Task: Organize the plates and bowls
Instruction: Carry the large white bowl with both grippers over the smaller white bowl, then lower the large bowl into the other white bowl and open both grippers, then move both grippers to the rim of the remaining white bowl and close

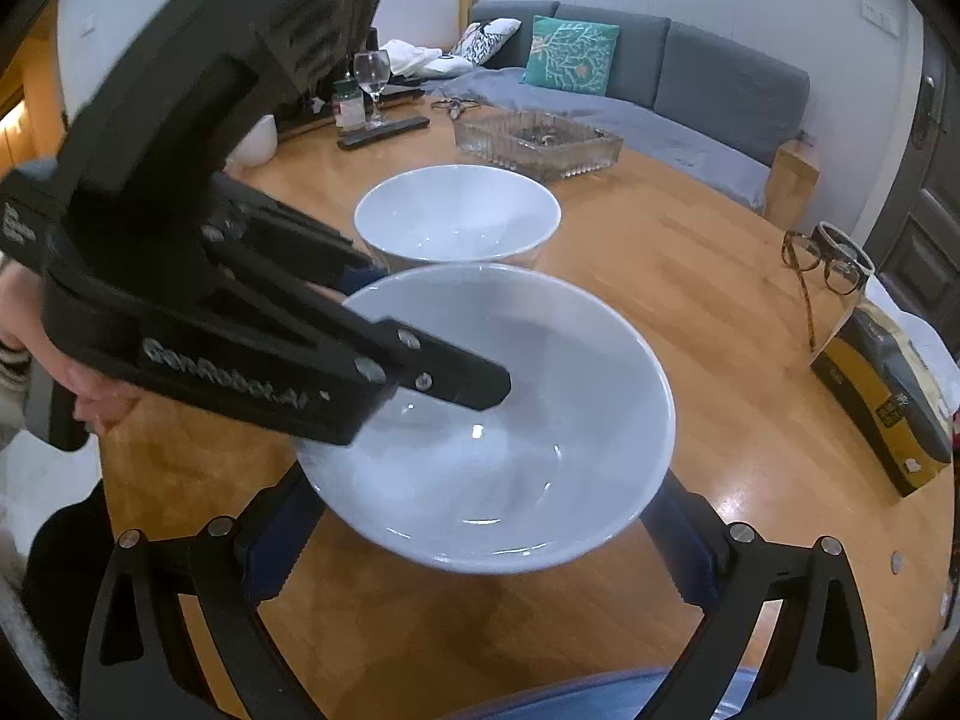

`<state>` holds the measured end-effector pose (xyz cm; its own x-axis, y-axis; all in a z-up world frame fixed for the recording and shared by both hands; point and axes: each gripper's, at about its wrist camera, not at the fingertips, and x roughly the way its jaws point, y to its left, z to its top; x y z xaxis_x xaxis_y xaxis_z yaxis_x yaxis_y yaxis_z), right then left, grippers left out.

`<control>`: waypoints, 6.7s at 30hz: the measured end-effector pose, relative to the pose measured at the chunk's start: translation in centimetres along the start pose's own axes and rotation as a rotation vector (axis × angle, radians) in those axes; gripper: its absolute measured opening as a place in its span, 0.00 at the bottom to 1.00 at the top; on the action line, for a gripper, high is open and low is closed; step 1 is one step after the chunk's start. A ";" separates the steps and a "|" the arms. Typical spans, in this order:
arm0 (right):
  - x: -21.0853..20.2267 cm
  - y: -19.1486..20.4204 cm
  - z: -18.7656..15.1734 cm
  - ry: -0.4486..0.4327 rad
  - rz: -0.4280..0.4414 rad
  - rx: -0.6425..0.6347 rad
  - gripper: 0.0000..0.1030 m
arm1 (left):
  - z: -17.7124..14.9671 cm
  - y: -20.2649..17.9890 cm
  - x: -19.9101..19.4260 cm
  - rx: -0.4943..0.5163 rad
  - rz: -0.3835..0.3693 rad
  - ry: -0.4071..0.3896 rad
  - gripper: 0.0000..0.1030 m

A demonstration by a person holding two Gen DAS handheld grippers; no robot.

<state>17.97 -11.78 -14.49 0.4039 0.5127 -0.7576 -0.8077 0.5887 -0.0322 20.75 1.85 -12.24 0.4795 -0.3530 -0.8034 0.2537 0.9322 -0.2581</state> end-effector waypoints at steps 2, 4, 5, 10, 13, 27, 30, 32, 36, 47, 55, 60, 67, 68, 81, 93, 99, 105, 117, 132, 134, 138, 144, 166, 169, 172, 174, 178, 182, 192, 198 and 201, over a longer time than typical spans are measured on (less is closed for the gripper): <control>-0.4 0.1 0.0 -0.010 0.004 0.006 0.94 | 0.0 -0.6 -0.6 0.025 0.023 -0.008 0.34; -1.0 0.3 0.1 -0.024 0.009 0.011 0.94 | 0.0 -0.9 -1.3 0.035 0.033 -0.017 0.34; -1.3 0.4 0.2 -0.034 0.010 0.012 0.94 | 0.0 -1.0 -1.6 0.037 0.034 -0.023 0.34; -2.5 1.1 0.8 -0.057 0.002 0.003 0.94 | 0.0 -1.5 -3.4 0.056 0.056 -0.053 0.34; -3.1 1.5 1.2 -0.069 0.006 0.003 0.94 | -0.1 -1.6 -4.3 0.065 0.072 -0.065 0.34; -4.9 4.1 3.3 -0.121 -0.011 -0.041 0.94 | -0.5 -0.5 -8.7 0.051 0.089 -0.118 0.34; -5.1 5.1 4.0 -0.140 -0.009 -0.048 0.94 | -0.7 0.1 -10.0 0.044 0.097 -0.135 0.34; -5.1 5.8 4.6 -0.147 -0.004 -0.058 0.94 | -1.0 0.6 -10.9 0.038 0.106 -0.144 0.34; -4.9 7.3 5.8 -0.159 0.010 -0.081 0.94 | -1.4 1.8 -12.4 0.024 0.133 -0.160 0.34; -3.6 11.1 8.5 -0.172 0.048 -0.128 0.94 | -3.5 5.4 -15.6 -0.017 0.176 -0.183 0.36; -1.7 13.7 9.8 -0.161 0.086 -0.156 0.94 | -5.3 7.9 -17.2 -0.042 0.214 -0.186 0.36; -0.7 15.1 10.1 -0.150 0.106 -0.169 0.94 | -6.5 9.3 -17.7 -0.060 0.228 -0.179 0.36; 1.0 17.1 10.1 -0.115 0.126 -0.197 0.94 | -8.5 10.9 -17.5 -0.093 0.227 -0.163 0.36; 1.2 17.3 10.1 -0.111 0.128 -0.197 0.94 | -8.7 11.1 -17.4 -0.099 0.227 -0.161 0.36; 3.2 17.4 10.0 -0.067 0.130 -0.195 0.94 | -9.3 12.0 -15.9 -0.121 0.208 -0.146 0.36; 4.5 16.5 9.6 -0.022 0.130 -0.173 0.94 | -8.9 11.9 -14.1 -0.113 0.207 -0.112 0.38; 4.9 16.2 9.2 -0.007 0.129 -0.161 0.94 | -8.8 11.7 -13.5 -0.104 0.211 -0.102 0.38; 5.1 16.1 9.2 -0.002 0.135 -0.156 0.94 | -8.9 12.1 -13.1 -0.105 0.212 -0.089 0.39; 5.5 16.3 9.2 0.008 0.147 -0.152 0.94 | -9.2 12.2 -12.9 -0.101 0.214 -0.083 0.39; 5.4 16.6 8.8 0.017 0.149 -0.156 0.93 | -9.4 12.2 -13.6 -0.105 0.220 -0.087 0.39; 5.4 16.7 8.7 0.016 0.148 -0.157 0.93 | -9.4 12.1 -13.6 -0.097 0.228 -0.086 0.39; 5.3 16.6 8.6 0.015 0.146 -0.157 0.93 | -9.4 11.9 -13.8 -0.082 0.265 -0.082 0.39; 5.0 16.7 8.4 0.009 0.138 -0.172 0.93 | -9.6 12.4 -13.7 -0.090 0.266 -0.075 0.40; 2.1 14.0 8.6 -0.050 0.124 -0.140 0.91 | -7.8 13.6 -15.5 -0.111 0.242 -0.131 0.46; 1.5 12.1 8.6 -0.068 0.077 -0.110 0.93 | -6.8 13.4 -15.6 -0.102 0.236 -0.138 0.48; 0.9 9.8 8.7 -0.086 0.014 -0.076 0.93 | -5.3 13.0 -15.4 -0.090 0.226 -0.142 0.51; 0.7 8.1 8.7 -0.082 -0.039 -0.055 0.94 | -4.1 12.5 -15.2 -0.065 0.236 -0.137 0.52; 0.9 5.4 9.0 -0.056 -0.094 -0.036 0.99 | -2.2 12.0 -14.6 -0.035 0.240 -0.119 0.54; 1.6 3.8 9.2 -0.029 -0.072 -0.013 0.99 | -0.5 11.6 -13.5 -0.008 0.248 -0.104 0.61; 5.6 3.2 9.8 0.012 -0.061 -0.146 0.99 | 3.6 11.9 -8.6 0.031 0.177 0.015 0.69; 8.0 3.3 9.9 0.075 -0.010 -0.182 0.99 | 4.8 12.4 -5.3 0.050 0.202 0.066 0.69; 8.5 3.8 10.0 0.071 -0.033 -0.211 0.99 | 4.9 12.1 -4.5 0.076 0.178 0.066 0.69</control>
<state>22.63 1.04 -14.50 0.4063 0.4461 -0.7975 -0.8697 0.4564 -0.1878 25.83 14.31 -9.11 0.4671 -0.1747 -0.8668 0.2334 0.9699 -0.0698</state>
